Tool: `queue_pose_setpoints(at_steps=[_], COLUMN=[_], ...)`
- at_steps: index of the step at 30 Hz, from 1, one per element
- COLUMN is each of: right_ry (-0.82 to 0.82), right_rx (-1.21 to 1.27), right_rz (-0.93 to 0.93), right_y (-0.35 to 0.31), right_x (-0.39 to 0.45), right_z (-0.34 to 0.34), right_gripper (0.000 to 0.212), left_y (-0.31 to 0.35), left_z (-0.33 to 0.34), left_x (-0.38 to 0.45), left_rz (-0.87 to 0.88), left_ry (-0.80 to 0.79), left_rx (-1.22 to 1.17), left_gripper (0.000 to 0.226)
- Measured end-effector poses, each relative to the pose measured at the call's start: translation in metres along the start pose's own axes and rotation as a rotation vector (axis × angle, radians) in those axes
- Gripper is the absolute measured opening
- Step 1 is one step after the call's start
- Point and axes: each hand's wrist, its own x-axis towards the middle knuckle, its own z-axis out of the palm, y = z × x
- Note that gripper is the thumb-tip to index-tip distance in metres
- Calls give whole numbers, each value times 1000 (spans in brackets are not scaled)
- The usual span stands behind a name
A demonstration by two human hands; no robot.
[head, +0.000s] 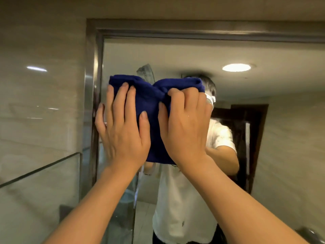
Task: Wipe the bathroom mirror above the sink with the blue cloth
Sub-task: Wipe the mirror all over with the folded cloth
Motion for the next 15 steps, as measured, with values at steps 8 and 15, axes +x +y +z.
queue_pose_setpoints(at_steps=[8, 15], right_ry=[9, 3], right_rx=[-52, -124], right_rz=[-35, 1], right_y=[111, 223], right_x=[14, 10], right_z=[-71, -144], right_gripper=[19, 24], left_y=[130, 259], left_z=[19, 33], left_x=[-9, -29], left_rz=[-1, 54], left_ry=[6, -35], left_rx=[-109, -195], left_gripper=[51, 52])
